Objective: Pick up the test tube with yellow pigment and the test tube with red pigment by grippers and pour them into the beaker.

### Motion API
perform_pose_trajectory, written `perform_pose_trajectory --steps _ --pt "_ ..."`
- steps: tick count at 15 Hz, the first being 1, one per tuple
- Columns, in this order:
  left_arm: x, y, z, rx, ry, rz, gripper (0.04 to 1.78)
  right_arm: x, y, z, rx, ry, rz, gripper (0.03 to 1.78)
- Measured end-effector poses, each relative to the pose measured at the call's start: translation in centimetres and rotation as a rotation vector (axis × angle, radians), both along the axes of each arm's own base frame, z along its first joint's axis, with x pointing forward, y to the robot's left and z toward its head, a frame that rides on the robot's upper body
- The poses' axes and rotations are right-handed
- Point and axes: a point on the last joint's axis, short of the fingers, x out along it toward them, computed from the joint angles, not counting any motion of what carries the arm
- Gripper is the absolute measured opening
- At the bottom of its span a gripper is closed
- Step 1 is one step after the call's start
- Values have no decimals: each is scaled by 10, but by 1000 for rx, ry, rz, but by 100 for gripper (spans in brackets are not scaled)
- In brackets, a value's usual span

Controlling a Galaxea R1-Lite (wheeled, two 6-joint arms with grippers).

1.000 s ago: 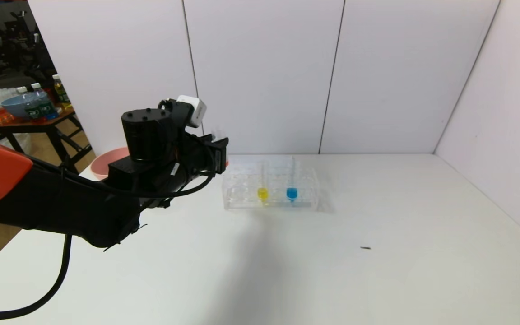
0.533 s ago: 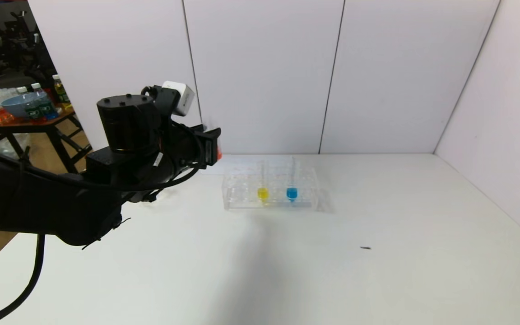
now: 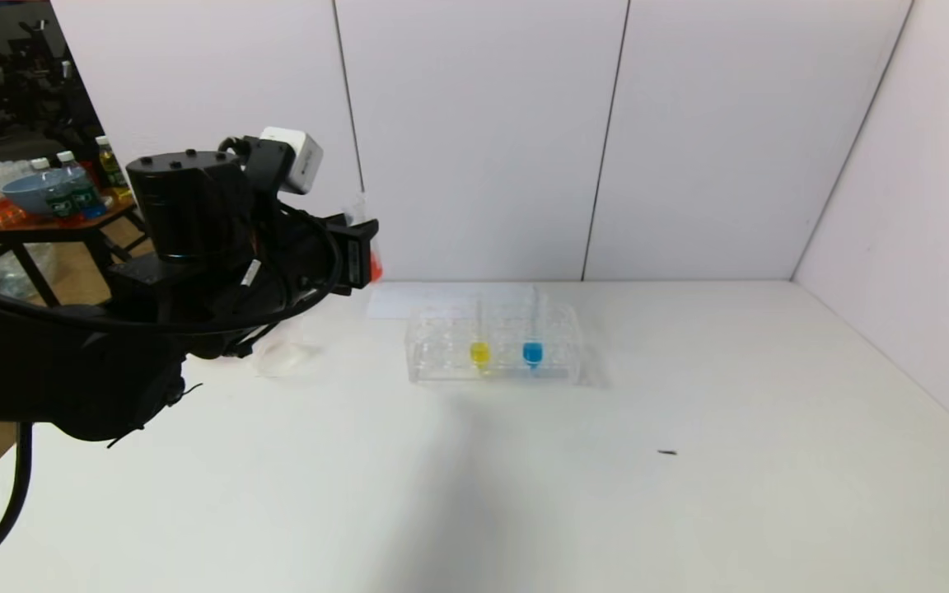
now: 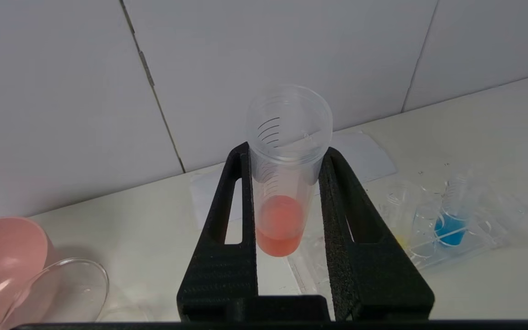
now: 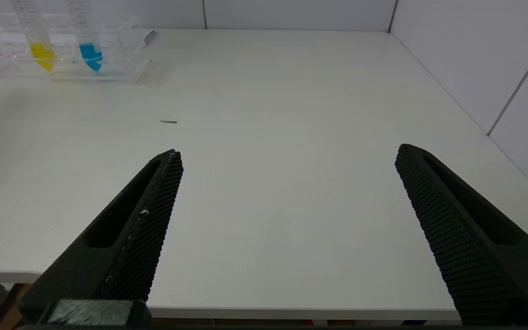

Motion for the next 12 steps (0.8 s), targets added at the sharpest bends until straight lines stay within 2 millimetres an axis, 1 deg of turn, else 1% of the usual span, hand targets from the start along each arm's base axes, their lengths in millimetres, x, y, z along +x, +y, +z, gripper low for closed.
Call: perform_pose_trajectory --steps 5,12 --pt "0 19 7 1 1 50 44 0 0 0 0 0 0 170" --pt "3 43 10 7 12 117 44 0 0 0 0 0 0 170"
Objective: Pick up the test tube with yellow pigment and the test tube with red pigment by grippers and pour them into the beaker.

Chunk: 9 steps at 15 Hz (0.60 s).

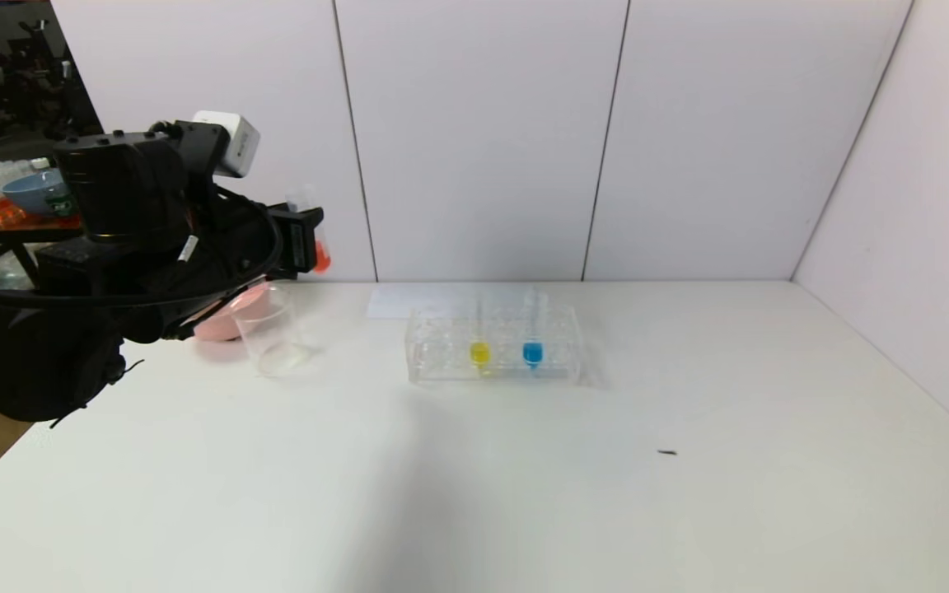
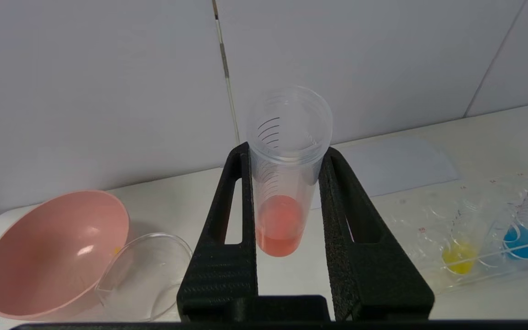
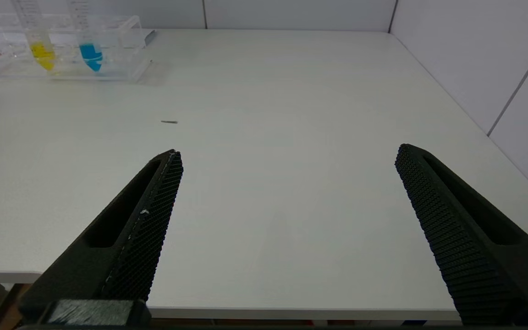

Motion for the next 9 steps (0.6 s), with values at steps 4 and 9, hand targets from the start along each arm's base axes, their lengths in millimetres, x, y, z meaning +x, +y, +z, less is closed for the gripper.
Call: perform_pose_trajectory --steps 4,9 --pt "2 15 0 -2 11 43 44 0 0 0 0 0 0 170" --pt "4 34 0 -10 21 76 44 0 0 0 0 0 0 170"
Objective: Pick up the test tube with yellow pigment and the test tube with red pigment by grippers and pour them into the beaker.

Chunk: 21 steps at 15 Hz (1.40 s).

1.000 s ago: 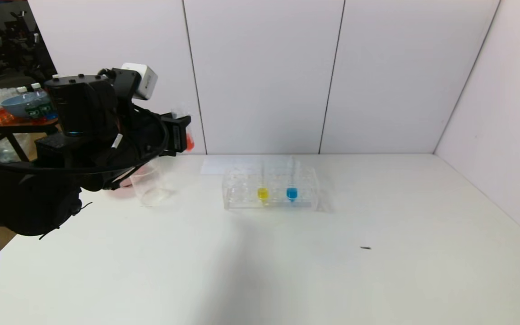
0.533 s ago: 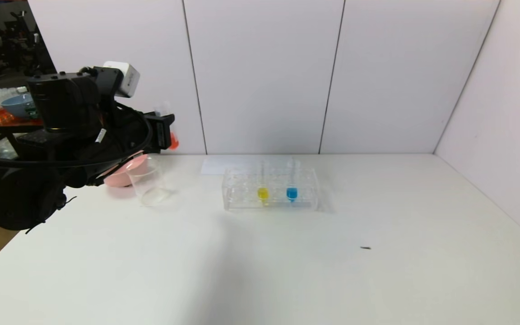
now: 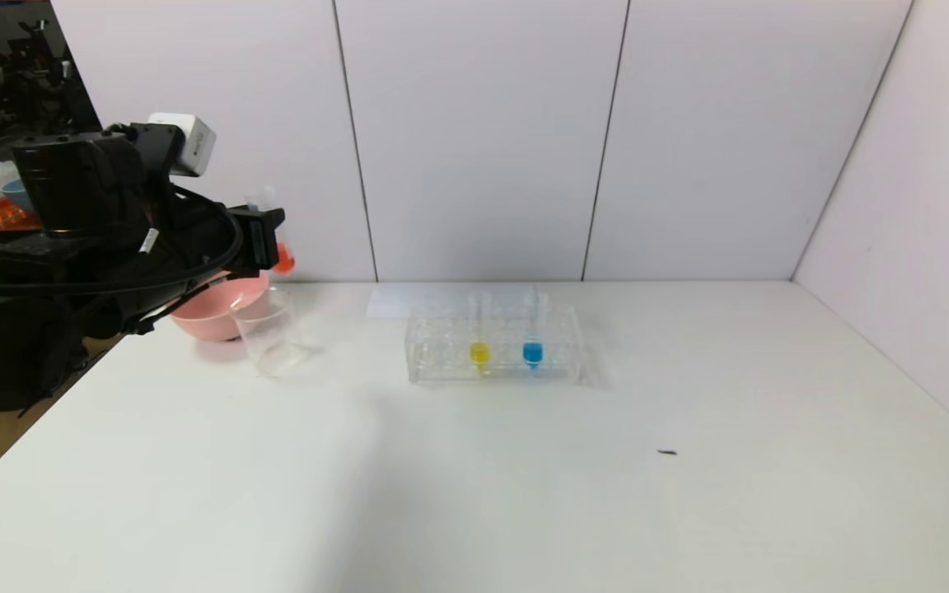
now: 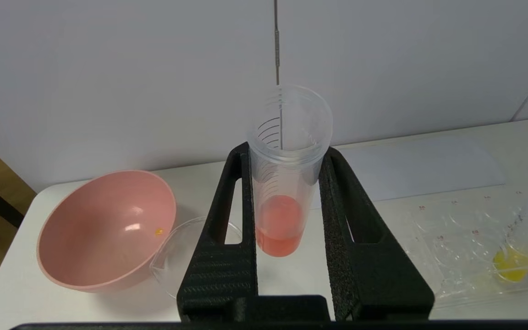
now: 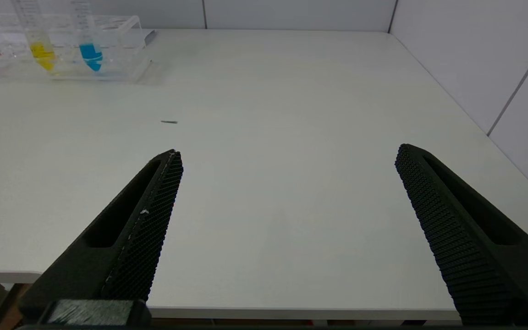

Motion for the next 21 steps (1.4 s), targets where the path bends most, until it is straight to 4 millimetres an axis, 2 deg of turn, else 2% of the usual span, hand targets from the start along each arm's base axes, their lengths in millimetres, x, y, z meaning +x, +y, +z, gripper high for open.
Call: perform_pose_trajectory --steps 13,21 --pt "3 53 -5 -42 27 82 44 0 0 0 0 0 0 170" --pt "2 74 -6 -52 32 104 44 0 0 0 0 0 0 170"
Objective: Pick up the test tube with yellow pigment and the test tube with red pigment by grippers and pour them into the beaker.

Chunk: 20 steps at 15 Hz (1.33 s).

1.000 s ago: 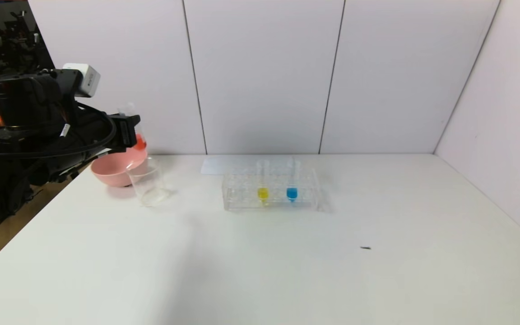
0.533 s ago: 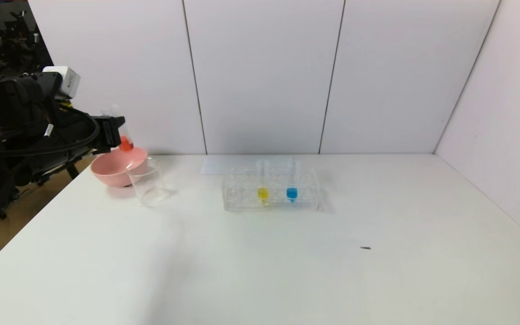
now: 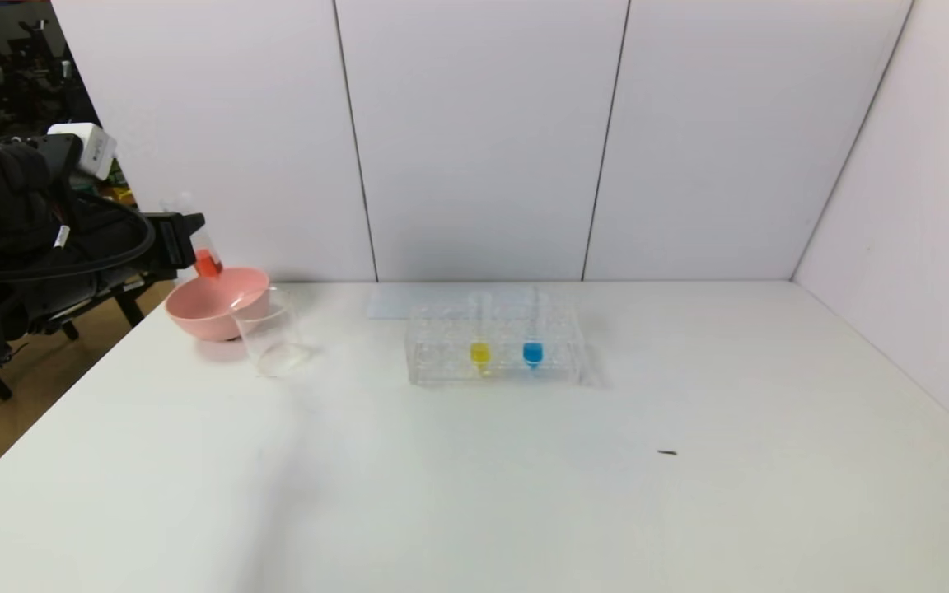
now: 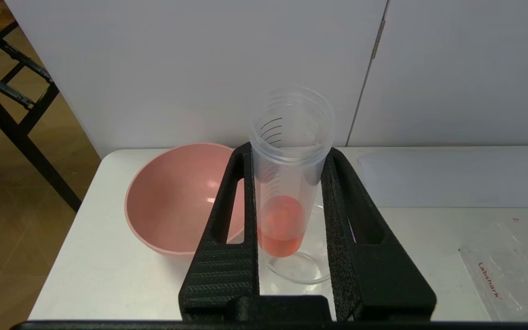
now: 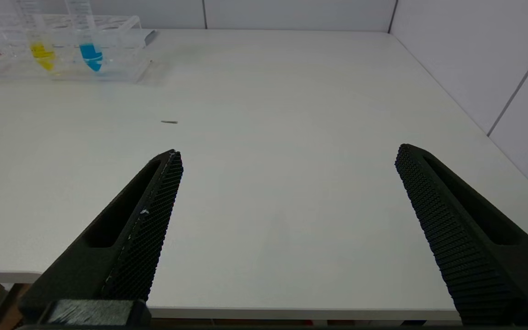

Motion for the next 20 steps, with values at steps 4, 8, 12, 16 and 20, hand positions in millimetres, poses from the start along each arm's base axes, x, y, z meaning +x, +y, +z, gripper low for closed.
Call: perform_pose_trajectory --steps 4,8,12,16,20 --pt "1 12 -2 -1 6 9 44 0 0 0 0 0 0 170" --pt "3 21 -6 3 18 32 44 0 0 0 0 0 0 170" --pt "2 27 -8 7 24 52 44 0 0 0 0 0 0 170" --pt "1 30 -10 1 30 56 44 0 0 0 0 0 0 170" --pt "1 34 -10 -2 31 58 44 0 0 0 0 0 0 170"
